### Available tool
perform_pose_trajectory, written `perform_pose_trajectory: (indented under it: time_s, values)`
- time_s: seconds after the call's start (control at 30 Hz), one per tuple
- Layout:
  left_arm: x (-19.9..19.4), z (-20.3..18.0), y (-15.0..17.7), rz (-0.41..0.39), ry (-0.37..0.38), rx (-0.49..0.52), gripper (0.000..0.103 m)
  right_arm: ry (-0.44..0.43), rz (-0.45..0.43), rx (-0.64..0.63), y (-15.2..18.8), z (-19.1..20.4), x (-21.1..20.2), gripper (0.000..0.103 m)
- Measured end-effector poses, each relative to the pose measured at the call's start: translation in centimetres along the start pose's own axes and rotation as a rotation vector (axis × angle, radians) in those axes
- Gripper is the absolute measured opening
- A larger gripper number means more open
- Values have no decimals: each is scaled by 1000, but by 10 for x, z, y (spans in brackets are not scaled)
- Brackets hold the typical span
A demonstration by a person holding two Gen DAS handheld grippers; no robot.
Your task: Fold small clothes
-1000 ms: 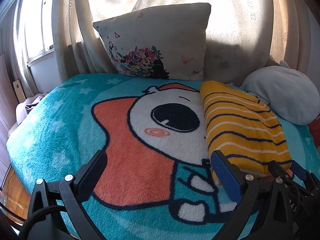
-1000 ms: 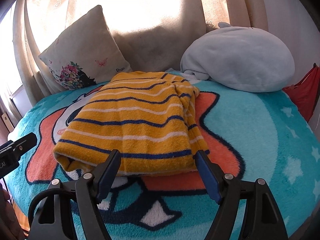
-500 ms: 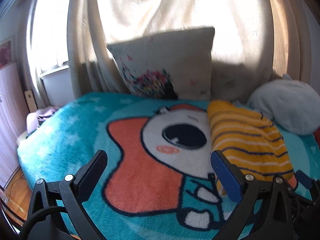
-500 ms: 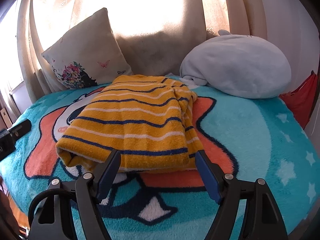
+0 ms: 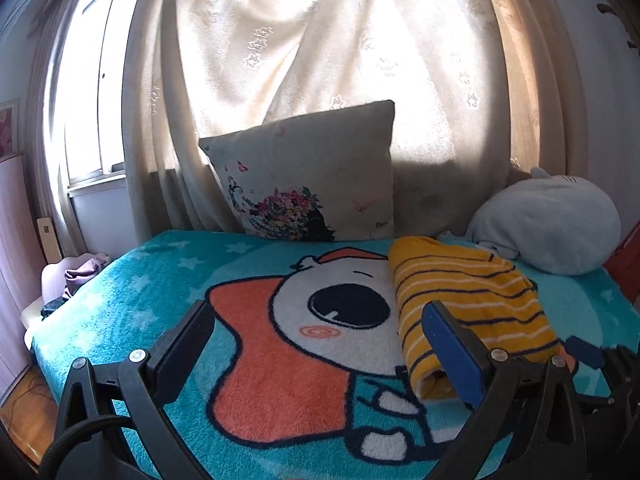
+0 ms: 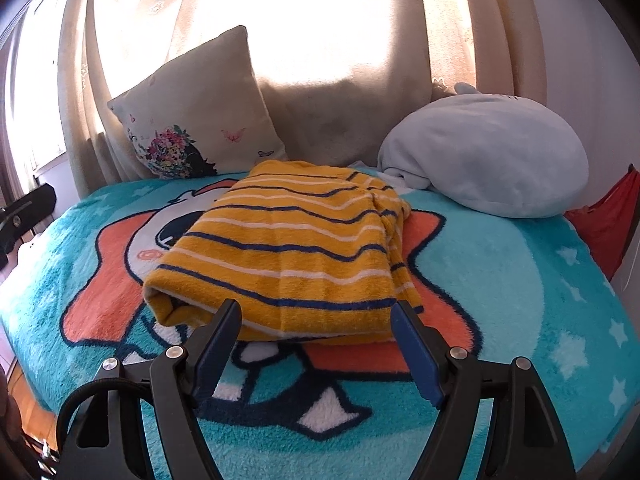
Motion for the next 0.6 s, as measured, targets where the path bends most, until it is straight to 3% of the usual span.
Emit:
perform_pose_trajectory:
  time_s: [0.3, 0.6]
  values:
    - [23, 0, 28, 181, 56, -46, 103, -13, -4, -70, -15, 17, 5, 83]
    - [31, 8, 40, 237, 58, -80, 103, -29, 34, -110, -10, 34, 15, 83]
Point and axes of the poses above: each gripper's, at about its wrist camera, not at the fingertips, and x roughly the way its jaws point, z to its left, y to its underside, the point moved 7 cm from there along x, roughly the way its jaws point, and after that the axes turned 9 degrees about -z, right-handed, at the moved point
